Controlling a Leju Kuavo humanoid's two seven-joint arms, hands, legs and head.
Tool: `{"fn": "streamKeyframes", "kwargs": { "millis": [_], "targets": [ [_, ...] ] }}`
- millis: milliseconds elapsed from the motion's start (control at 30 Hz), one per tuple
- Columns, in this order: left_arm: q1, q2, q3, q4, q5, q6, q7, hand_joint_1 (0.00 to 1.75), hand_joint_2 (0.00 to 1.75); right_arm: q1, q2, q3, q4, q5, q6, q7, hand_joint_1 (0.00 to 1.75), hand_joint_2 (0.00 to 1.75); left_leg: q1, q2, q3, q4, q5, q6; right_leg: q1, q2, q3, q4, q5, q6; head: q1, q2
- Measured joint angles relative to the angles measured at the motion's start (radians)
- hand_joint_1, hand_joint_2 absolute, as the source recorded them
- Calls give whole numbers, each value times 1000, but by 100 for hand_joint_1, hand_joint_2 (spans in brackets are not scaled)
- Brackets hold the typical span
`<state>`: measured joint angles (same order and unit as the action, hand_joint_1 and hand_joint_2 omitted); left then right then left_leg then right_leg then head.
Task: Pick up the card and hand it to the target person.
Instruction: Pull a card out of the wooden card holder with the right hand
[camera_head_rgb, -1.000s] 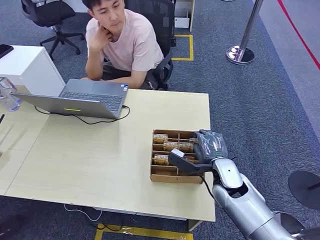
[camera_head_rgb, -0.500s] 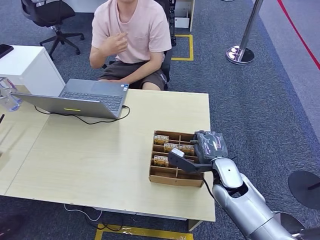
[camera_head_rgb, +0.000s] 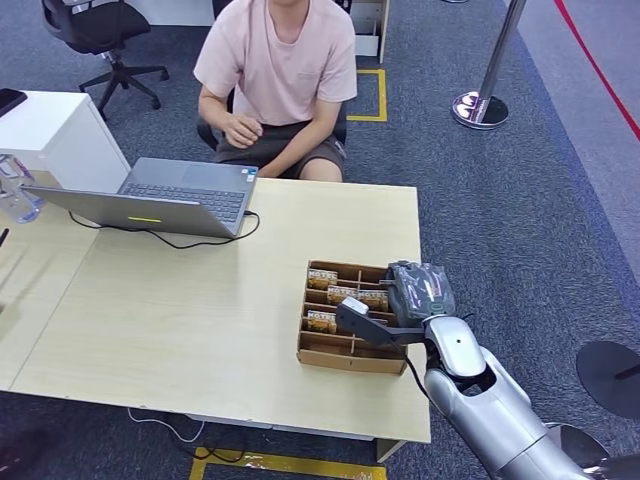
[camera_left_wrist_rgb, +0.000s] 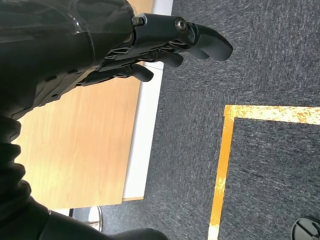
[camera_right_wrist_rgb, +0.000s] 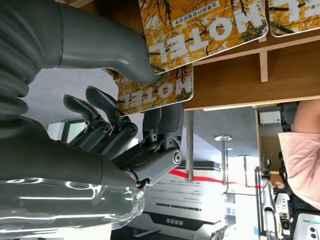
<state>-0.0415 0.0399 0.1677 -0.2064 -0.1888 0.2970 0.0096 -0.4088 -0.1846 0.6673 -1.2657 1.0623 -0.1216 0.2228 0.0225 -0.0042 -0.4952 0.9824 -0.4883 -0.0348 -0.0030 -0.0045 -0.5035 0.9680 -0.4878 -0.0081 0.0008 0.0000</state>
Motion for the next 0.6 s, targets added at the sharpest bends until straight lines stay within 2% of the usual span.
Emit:
{"fn": "streamKeyframes", "kwargs": {
  "millis": [233,600],
  "targets": [
    [1,0,2,0,0,-4,8,0,175,2,-2,-10,-38,-22,-43,-20,164,175,0,0,0,0,1,1,0,0,-1,0,0,0,0,0],
    [6,-5,25,0,-5,-6,0,0,175,35,-22,-130,-301,-82,-174,-122,164,175,0,0,-3,2,1,1,0,0,-2,0,1,1,0,0]
  ]
}}
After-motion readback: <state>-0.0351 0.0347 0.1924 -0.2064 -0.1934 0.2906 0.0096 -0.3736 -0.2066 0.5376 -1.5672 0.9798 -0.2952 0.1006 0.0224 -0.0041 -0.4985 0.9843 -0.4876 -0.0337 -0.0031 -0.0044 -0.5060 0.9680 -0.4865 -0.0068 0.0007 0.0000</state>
